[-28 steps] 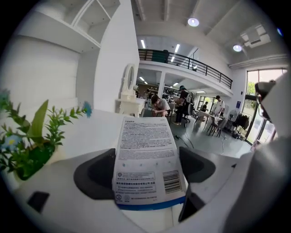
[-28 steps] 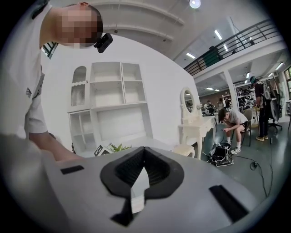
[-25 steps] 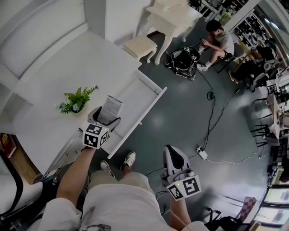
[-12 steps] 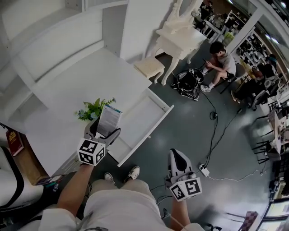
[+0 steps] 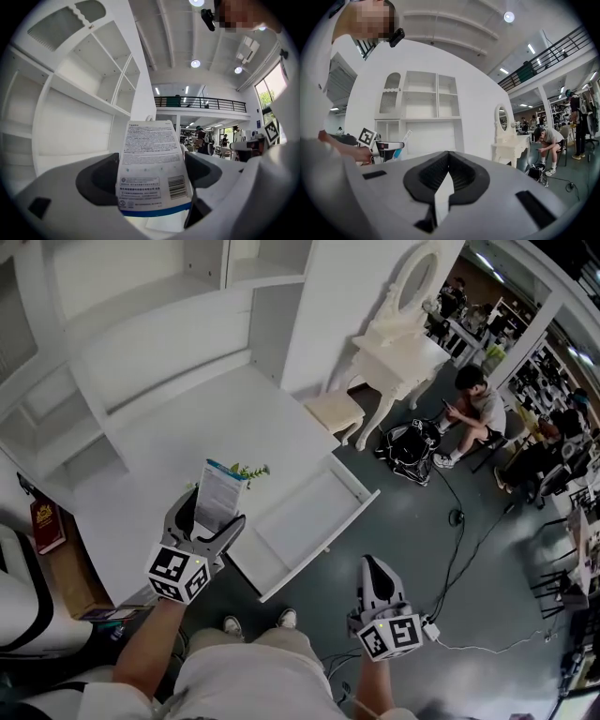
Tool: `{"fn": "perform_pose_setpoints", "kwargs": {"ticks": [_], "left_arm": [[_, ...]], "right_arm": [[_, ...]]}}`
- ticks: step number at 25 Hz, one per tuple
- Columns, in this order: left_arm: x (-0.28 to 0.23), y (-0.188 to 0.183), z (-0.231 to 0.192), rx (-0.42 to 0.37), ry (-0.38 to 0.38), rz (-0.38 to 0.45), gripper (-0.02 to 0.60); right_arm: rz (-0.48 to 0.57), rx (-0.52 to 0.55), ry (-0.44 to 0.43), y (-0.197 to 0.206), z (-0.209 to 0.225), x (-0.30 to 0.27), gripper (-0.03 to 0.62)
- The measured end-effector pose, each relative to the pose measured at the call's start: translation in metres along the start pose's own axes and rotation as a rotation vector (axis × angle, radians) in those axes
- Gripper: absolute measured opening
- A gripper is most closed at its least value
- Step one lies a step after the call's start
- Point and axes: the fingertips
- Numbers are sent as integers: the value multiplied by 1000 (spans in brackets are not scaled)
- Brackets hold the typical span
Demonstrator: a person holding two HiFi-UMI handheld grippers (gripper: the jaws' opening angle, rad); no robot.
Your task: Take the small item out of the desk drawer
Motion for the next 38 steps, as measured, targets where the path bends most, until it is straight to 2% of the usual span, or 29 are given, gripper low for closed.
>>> {"fn": "perform_pose_setpoints", "kwargs": {"ticks": [9,20,29,38], "left_arm": [[41,-63,-13,13,-130,162,448],[93,-94,-24,25,-282,280,448],[99,-97,-17,35,-312,310,448],[104,-96,-19,42,-323,319,448]], "right_arm": [[32,27,-7,-26,25,-7,9],[48,41,32,-39,68,2,9],[39,40,35,-37,81,2,9],[37,34,19,-33,74,-3,9]]}}
Point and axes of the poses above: the fingertips, and each gripper's own axes: x backward along the fingers, z to its right, y out of its underside, and after that the axes turned 1 degree about -y, right-handed
